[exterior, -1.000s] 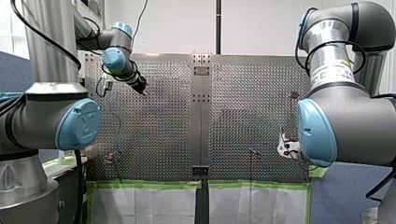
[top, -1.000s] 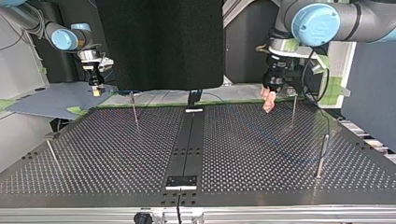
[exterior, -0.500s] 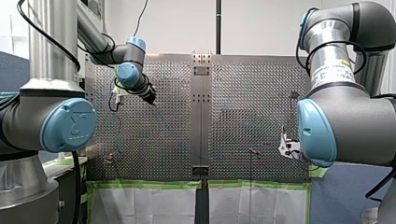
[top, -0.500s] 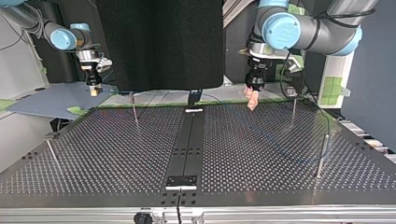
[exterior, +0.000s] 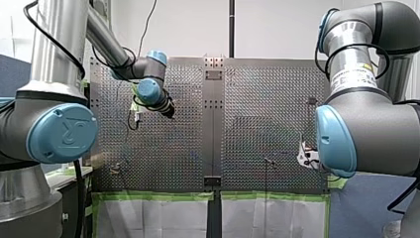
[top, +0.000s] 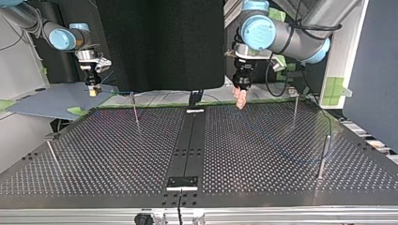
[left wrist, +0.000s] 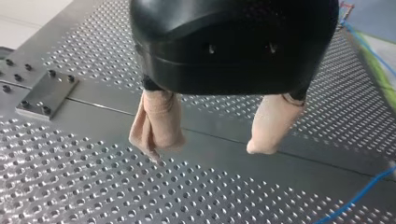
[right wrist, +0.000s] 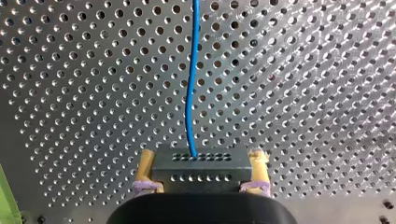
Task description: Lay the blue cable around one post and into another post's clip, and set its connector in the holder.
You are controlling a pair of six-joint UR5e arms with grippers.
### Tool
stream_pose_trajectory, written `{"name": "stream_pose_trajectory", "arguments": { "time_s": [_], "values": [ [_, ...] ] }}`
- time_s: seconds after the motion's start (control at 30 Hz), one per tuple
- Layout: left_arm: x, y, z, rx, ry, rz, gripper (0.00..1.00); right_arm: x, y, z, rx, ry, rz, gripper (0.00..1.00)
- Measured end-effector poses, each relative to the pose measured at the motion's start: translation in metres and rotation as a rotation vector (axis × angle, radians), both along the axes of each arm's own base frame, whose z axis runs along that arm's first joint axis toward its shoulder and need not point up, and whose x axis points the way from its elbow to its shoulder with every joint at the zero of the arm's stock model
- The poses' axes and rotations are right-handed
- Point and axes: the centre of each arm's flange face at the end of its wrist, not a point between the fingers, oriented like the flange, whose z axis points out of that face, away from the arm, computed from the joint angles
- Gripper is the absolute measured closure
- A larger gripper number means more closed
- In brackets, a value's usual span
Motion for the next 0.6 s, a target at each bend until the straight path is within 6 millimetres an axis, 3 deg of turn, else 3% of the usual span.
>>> {"name": "stream_pose_trajectory", "arguments": {
  "time_s": [0.6],
  "values": [
    [0.025, -0.107, -0.001, -0.146, -0.127, -0.199, 0.0, -0.014, -0.002, -0.001, 0.005, 0.018, -0.034, 1.0]
  ]
}}
